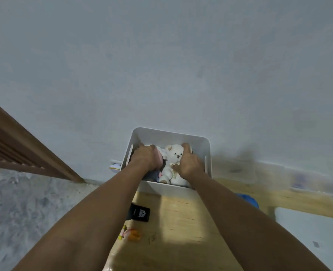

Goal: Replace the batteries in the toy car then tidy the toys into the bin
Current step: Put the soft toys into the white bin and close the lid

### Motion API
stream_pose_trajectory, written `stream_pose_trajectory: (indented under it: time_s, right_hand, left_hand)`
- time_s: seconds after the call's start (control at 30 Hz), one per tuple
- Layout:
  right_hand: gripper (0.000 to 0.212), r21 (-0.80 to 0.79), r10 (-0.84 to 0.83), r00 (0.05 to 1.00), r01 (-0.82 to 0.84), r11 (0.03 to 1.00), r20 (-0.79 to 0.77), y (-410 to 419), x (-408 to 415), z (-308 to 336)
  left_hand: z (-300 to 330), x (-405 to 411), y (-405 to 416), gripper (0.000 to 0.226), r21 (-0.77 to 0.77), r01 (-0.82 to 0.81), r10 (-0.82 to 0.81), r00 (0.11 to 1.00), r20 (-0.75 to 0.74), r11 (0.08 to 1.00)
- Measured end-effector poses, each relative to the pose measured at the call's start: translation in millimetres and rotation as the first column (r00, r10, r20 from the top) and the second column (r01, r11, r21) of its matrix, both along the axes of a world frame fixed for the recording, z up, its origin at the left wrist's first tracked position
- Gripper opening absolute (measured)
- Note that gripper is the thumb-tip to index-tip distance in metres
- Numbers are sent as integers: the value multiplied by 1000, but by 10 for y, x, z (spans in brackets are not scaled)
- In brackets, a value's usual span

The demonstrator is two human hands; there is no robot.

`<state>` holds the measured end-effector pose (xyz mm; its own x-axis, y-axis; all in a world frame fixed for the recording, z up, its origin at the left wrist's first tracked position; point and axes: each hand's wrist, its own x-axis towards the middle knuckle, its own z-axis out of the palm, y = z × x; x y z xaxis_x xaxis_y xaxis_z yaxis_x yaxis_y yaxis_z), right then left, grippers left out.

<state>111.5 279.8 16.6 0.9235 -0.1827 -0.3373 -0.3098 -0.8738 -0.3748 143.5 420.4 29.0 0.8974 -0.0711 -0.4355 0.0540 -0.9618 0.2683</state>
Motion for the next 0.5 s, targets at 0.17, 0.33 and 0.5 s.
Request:
stream_pose_trajectory:
  time_s: [0.17,0.33,0.5]
  right_hand:
    - [60,-119,59,998,-55,991,33,10,-67,164]
    - [30,-212,147,980,-116,970,136,67,-126,428]
    - [27,-85,174,974,-163,983,143,283,-229,718]
  left_hand:
    - [109,-53,59,47,-5,-2,2,1000,-4,1000]
    - [241,-136,210,47,-53,-63,68,994,88,997]
    - [410,-391,393,44,-200,-141,203,920,336,970]
